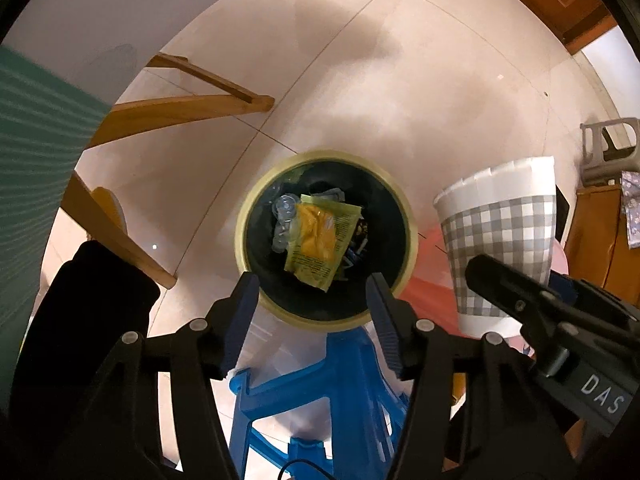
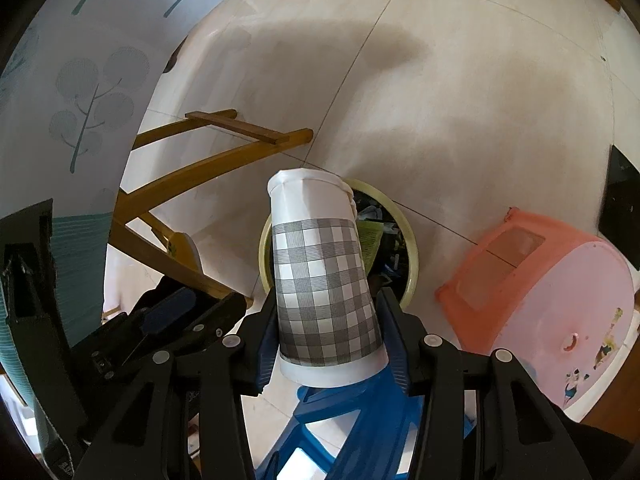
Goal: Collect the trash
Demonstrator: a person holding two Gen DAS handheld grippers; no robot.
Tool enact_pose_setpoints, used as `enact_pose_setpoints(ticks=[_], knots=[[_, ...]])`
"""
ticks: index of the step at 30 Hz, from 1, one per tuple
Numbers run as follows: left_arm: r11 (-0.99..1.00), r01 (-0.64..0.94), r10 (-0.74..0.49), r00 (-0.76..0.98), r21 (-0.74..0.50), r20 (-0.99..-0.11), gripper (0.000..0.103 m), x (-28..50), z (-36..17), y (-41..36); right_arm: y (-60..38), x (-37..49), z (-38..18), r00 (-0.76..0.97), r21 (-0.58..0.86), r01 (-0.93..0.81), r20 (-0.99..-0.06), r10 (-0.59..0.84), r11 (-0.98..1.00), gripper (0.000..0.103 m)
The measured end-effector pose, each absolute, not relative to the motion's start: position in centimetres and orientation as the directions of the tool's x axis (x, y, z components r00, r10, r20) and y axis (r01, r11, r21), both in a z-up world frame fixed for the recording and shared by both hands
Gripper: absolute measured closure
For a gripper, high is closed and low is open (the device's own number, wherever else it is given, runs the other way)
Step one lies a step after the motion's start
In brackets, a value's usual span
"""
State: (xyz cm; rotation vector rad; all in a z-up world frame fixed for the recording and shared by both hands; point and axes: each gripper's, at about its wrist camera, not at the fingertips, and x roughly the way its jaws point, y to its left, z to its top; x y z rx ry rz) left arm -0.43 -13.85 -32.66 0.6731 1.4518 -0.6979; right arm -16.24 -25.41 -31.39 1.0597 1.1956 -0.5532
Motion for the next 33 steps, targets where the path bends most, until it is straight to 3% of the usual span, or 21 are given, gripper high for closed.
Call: enact_pose_setpoints(ticks=[17, 21, 33], knots=[[0.778, 0.629, -0.012, -0.001, -0.009, -1.000, 0.050, 0.6, -30.8, -9.2, -23.4, -13.3, -31.2, 0.343, 0.401, 0.749, -0.916, 0.209, 0.528, 0.049], [0.782, 0.623, -0.014, 0.000, -0.010, -1.000, 0.050, 0.5, -30.6, -8.9, -23.3, -13.2, -31.0, 0.359, 0.417, 0.748, -0.909, 0.213, 0.516, 0.038], [0.782, 0.622, -0.033, -0.004, -0.028, -0.999, 0.050, 0.2, -29.7, -8.8, -22.9, -12.5, -29.9, 0.357, 0.412, 0.729, -0.910, 0.210, 0.547, 0.038]])
